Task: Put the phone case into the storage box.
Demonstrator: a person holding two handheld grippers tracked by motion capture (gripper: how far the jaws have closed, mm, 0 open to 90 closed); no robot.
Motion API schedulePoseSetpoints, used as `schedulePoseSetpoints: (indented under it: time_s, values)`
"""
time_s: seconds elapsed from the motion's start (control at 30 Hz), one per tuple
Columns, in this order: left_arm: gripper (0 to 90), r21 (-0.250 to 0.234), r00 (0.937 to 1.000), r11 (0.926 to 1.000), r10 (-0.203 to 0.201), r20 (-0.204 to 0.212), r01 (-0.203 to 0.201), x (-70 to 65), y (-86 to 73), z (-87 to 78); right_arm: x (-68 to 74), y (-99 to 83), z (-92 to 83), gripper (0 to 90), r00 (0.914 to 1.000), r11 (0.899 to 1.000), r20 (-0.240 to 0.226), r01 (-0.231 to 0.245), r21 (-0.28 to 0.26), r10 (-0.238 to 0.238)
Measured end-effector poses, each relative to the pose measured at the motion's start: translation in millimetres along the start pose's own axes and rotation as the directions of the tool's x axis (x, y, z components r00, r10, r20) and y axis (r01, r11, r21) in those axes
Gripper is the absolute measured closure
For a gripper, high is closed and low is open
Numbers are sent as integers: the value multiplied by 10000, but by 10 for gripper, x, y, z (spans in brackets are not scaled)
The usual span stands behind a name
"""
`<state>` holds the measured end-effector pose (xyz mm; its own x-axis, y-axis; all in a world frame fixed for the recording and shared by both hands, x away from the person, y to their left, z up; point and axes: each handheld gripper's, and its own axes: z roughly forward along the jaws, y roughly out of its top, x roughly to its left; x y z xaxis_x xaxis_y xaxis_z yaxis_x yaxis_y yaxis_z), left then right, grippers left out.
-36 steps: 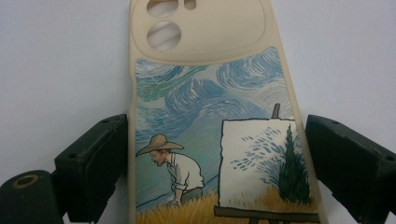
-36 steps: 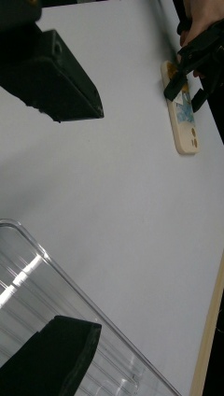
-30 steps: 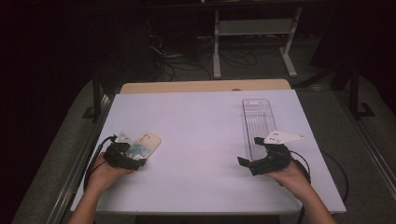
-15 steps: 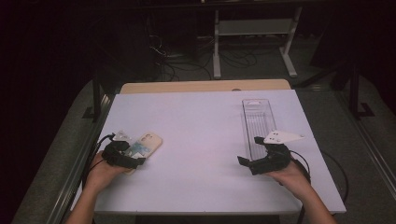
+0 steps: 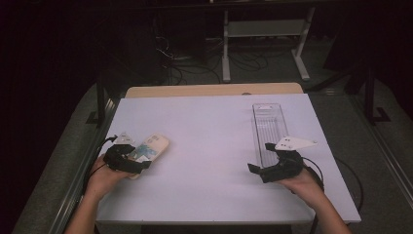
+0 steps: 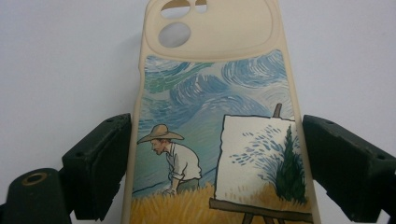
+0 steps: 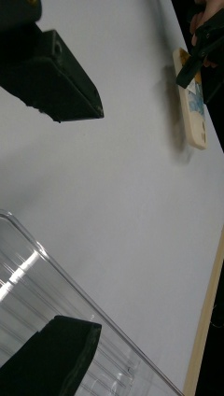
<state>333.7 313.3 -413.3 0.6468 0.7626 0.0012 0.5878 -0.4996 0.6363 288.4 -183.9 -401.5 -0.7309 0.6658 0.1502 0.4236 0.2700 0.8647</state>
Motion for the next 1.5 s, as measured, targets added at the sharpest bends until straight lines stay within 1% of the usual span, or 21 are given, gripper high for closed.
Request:
schedulePoseSetpoints:
  time_s: [0.07, 0.17, 0.2, 0.3, 0.37, 0.4, 0.47, 0.53, 0.57, 0.63, 0.7, 0.73, 0.77, 0.83, 1.0, 1.13, 1.17, 1.27, 1.3, 1.37, 1.5]
  values:
    - [111, -102, 9999, 9999, -19, 136, 20, -15, 20, -9, 0, 0, -1, 0, 10000, 10000, -2, -4, 3, 4]
    - [111, -39, 9995, 9997, 258, 200, -257, -32, 57, -30, -1, 0, 0, 0, 10000, 10000, -4, 1, -1, -1]
    - [111, -101, 9992, 9995, 311, 257, -309, -41, 72, -35, 0, 0, -1, 0, 10000, 10000, -4, -3, 9, 3]
    - [111, -215, 9981, 9989, 421, 445, -412, -73, 117, -50, -3, 0, -1, 0, 10000, 10000, -9, 4, -4, -4]
    - [111, -283, 9976, 9989, 385, 568, -370, -100, 144, -58, -2, 0, -1, 0, 10000, 10000, -4, 8, 2, -8]
    - [111, -326, 9968, 9983, 511, 618, -491, -108, 163, -62, -2, 1, -1, 0, 10000, 10000, -5, 5, 6, -5]
    - [111, -308, 9963, 9984, 503, 699, -482, -129, 186, -71, -4, 1, 0, 0, 10000, 10000, -6, 5, -3, -5]
    - [111, -404, 9944, 9971, 682, 808, -651, -139, 217, -74, -4, 0, 0, 0, 10000, 10000, -2, 8, 1, -8]
    - [111, -417, 9949, 9979, 528, 859, -494, -155, 221, -74, -3, 0, 0, 0, 10000, 10000, 0, 7, -1, -7]
    - [111, -376, 9931, 9967, 749, 902, -717, -167, 256, -78, -4, 1, 0, 0, 10000, 10000, -1, 6, -1, -6]
    - [111, -407, 9928, 9969, 705, 965, -669, -192, 280, -79, -4, 1, 1, 0, 10000, 10000, 2, -6, -5, 6]
    - [111, -439, 9911, 9950, 940, 942, -902, -189, 299, -83, -4, 1, 1, 0, 10000, 10000, -1, -5, -5, 5]
    - [111, -442, 9918, 9962, 791, 1007, -749, -217, 313, -86, -5, 1, 0, 0, 10000, 10000, -5, -3, -4, 3]
    - [111, -443, 9895, 9942, 1022, 1023, -981, -231, 342, -89, -7, 0, -1, 0, 10000, 10000, -11, 31, 7, -31]
    - [111, -425, 9861, 9921, 1223, 1126, -1182, -280, 401, -83, -11, 1, -6, 0, 10000, 10000, -50, 3, -2, -3]
    - [111, -533, 9813, 9879, 1514, 1189, -1459, -310, 469, -80, -11, 1, -6, 0, 10000, 10000, -60, 0, 2, 0]
    - [111, -533, 9809, 9880, 1506, 1229, -1450, -324, 486, -81, -11, 1, -6, 0, 10000, 10000, -65, 0, -2, 0]
    - [111, -547, 9761, 9849, 1704, 1350, -1644, -343, 538, -81, -13, 2, -5, 0, 10000, 10000, -74, -1, 0, 1]
    - [111, -498, 9753, 9852, 1694, 1419, -1639, -354, 552, -82, -13, 2, -5, 0, 10000, 10000, -81, -7, -3, 7]
    - [111, -569, 9742, 9849, 1701, 1484, -1633, -372, 585, -82, -14, 2, -4, 0, 10000, 10000, -97, -15, -2, 15]
    - [111, -599, 9669, 9805, 1945, 1653, -1870, -398, 668, -88, -15, 2, -4, 0, 9999, 10000, -105, -45, -12, 45]
